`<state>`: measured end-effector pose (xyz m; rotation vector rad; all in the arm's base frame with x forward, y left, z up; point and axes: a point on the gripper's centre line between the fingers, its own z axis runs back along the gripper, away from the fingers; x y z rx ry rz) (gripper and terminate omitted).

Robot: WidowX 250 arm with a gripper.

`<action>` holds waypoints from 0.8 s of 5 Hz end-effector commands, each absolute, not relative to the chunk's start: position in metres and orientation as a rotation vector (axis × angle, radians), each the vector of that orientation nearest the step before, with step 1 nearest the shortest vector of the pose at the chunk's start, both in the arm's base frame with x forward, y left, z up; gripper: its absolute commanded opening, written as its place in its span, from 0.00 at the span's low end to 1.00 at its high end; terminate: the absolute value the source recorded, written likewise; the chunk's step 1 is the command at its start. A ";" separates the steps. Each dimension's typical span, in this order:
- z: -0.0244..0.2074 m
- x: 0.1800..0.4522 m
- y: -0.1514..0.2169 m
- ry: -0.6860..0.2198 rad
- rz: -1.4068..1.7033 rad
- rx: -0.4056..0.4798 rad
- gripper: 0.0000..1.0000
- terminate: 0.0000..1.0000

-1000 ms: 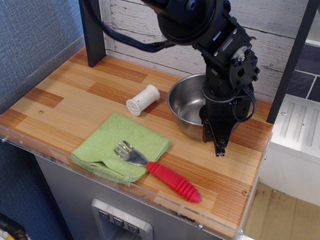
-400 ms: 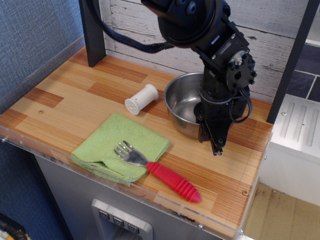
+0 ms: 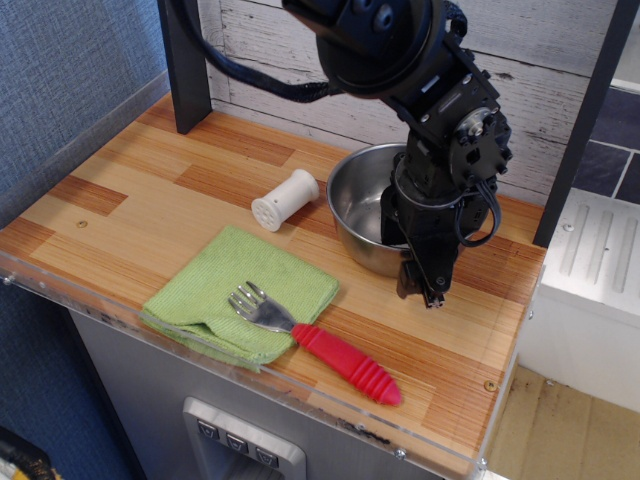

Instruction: Move the bowl behind the red fork

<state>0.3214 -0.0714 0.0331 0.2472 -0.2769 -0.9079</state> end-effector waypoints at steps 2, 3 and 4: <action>0.122 0.294 -0.087 -0.543 -0.934 0.249 1.00 0.00; 0.122 0.294 -0.087 -0.543 -0.934 0.249 1.00 0.00; 0.122 0.294 -0.087 -0.543 -0.934 0.249 1.00 0.00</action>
